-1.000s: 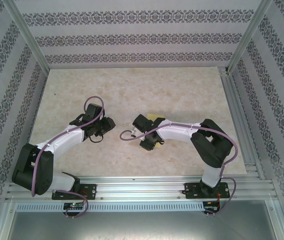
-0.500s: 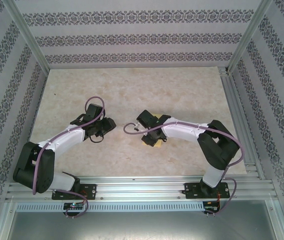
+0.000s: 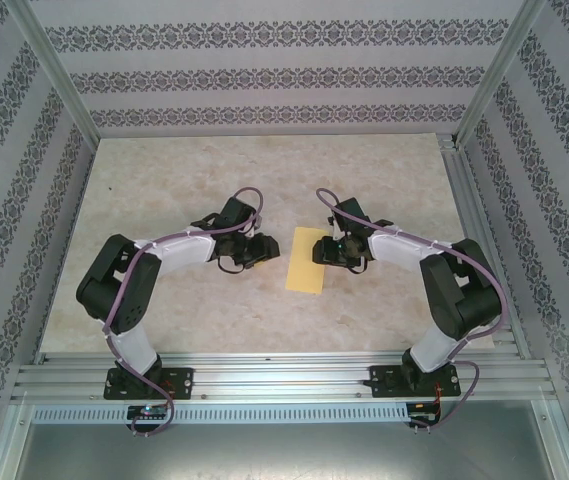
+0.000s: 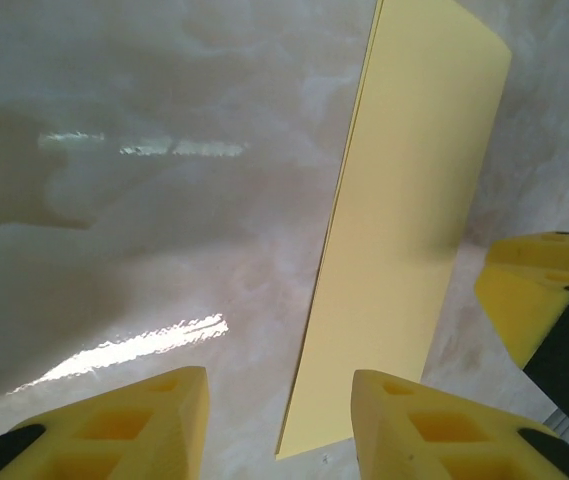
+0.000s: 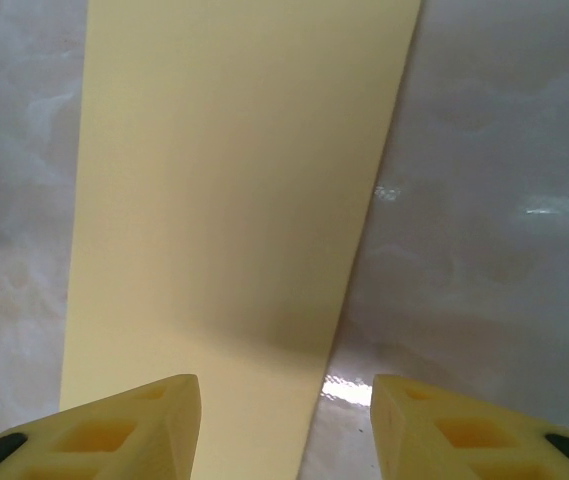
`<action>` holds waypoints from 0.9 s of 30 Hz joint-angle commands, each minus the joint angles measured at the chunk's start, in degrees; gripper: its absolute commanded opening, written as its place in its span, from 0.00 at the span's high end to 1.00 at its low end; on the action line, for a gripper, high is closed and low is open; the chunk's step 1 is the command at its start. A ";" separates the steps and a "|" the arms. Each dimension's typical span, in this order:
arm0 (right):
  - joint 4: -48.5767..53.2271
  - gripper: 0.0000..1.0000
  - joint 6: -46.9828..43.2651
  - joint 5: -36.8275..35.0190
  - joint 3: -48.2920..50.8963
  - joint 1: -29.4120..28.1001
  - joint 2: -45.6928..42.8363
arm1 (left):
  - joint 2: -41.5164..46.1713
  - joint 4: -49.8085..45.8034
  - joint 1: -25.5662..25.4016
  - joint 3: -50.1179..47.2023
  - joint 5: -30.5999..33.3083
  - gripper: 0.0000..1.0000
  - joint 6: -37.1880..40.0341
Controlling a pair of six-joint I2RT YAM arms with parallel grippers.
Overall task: Fold a paper plane with a square sheet of paper (pick it up from the middle)
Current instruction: Move the square sheet of paper to the center of the table.
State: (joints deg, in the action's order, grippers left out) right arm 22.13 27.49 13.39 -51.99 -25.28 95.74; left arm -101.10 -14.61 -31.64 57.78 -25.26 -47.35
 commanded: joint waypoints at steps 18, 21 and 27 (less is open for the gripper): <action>1.00 0.50 0.03 4.80 -6.30 -2.00 5.94 | 1.94 -3.17 -0.36 0.65 4.64 0.58 0.23; 1.82 0.50 -0.71 4.67 -7.91 -2.83 6.18 | 2.48 -3.41 -0.29 0.36 5.29 0.58 0.16; 7.70 0.51 -4.11 0.52 -11.53 -3.19 6.02 | 3.73 -3.63 -0.03 -0.38 6.59 0.59 -0.29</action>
State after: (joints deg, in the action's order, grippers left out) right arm 25.78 26.48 16.60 -61.17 -28.12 101.91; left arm -99.63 -17.06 -31.90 57.76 -20.18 -47.40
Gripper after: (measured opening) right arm 0.494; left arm 0.415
